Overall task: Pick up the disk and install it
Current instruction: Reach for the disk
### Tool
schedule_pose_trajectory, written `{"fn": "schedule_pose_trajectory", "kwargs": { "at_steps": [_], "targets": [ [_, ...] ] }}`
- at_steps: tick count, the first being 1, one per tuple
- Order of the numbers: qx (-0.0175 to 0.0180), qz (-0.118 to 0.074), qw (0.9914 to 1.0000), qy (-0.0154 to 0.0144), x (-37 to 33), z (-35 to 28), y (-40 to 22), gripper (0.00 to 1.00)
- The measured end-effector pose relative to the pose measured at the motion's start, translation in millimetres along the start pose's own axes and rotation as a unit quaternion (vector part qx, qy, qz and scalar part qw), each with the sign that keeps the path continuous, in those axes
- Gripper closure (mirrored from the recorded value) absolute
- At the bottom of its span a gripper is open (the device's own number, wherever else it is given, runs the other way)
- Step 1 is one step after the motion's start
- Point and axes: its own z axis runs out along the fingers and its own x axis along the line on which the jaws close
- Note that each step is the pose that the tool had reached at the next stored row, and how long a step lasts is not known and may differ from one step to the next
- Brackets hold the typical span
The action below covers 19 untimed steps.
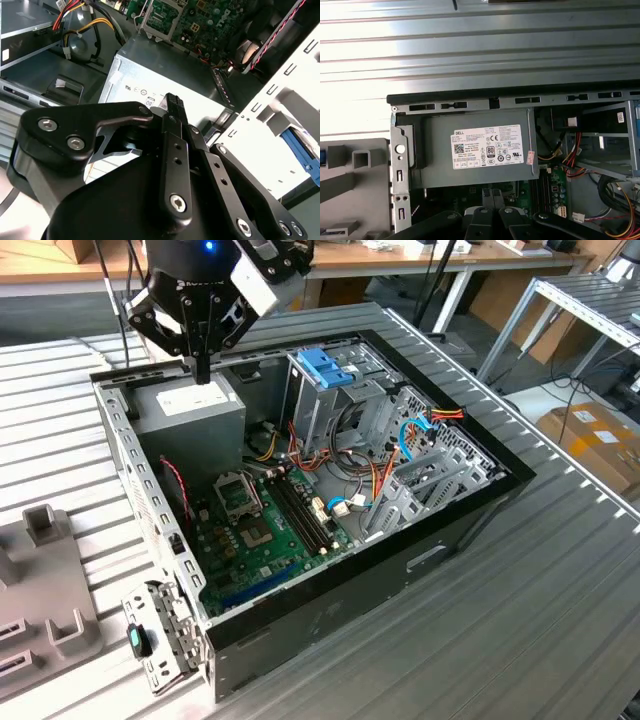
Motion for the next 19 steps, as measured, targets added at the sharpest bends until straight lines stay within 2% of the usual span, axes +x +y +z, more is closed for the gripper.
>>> {"fn": "schedule_pose_trajectory", "kwargs": {
  "at_steps": [4, 10, 19],
  "targets": [
    [0.0000, 0.000, 1.00000, 0.0000, 2.2, -0.1, -0.2, 0.89],
    [0.0000, 0.000, 1.00000, 0.0000, 10.0, -0.2, -0.7, 0.89],
    [0.0000, 0.000, 1.00000, 0.0000, 10.7, -0.3, -0.8, 0.89]
  ]
}}
